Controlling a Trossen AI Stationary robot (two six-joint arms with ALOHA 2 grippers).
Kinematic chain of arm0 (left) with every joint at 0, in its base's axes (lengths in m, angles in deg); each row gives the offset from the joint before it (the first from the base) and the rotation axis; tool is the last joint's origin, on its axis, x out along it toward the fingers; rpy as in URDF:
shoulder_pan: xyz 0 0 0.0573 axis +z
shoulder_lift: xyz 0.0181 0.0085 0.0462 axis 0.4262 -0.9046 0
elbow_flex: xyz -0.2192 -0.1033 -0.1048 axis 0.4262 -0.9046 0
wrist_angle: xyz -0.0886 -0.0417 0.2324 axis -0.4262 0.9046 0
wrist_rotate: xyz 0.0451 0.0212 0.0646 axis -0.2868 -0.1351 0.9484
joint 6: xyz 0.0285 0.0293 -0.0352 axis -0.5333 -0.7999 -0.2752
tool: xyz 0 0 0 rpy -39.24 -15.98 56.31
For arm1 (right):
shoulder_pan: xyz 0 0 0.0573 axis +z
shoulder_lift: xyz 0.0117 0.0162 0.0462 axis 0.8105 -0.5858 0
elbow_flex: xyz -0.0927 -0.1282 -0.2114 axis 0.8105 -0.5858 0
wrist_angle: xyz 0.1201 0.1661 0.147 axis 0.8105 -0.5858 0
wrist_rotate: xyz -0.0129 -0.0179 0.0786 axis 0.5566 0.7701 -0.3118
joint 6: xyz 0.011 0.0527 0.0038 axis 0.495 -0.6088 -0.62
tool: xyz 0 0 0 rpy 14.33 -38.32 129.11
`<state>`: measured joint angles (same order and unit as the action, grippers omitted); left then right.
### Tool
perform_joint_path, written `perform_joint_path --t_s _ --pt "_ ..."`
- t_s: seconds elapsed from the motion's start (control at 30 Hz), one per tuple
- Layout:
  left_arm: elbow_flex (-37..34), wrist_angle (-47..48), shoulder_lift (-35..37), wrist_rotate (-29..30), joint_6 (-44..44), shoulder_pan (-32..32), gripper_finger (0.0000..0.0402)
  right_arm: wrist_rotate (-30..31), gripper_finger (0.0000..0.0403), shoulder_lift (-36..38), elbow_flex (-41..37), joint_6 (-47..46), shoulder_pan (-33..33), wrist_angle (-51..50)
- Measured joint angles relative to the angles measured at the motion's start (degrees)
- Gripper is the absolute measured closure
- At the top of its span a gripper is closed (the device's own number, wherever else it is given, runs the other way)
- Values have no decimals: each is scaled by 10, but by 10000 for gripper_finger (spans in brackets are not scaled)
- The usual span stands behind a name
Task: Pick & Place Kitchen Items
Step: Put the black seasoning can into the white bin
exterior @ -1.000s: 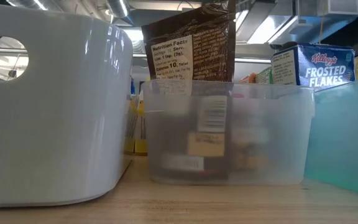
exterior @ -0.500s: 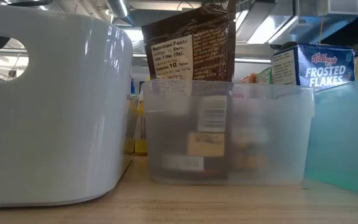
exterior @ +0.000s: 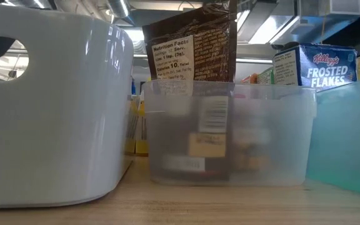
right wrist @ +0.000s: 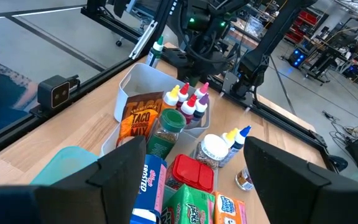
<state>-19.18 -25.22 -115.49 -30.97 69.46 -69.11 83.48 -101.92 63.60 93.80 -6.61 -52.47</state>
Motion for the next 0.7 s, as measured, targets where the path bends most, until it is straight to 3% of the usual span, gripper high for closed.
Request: perform_joint_path --t_s 0.17,0.47,0.7 --pt "1 -3 -8 -1 -31 0 286 0 128 0 0 0 0 0" --pt "26 30 13 2 -58 8 288 0 128 0 0 0 0 -2" --pt "155 187 18 38 -107 25 288 0 128 0 0 -7 0 -18"
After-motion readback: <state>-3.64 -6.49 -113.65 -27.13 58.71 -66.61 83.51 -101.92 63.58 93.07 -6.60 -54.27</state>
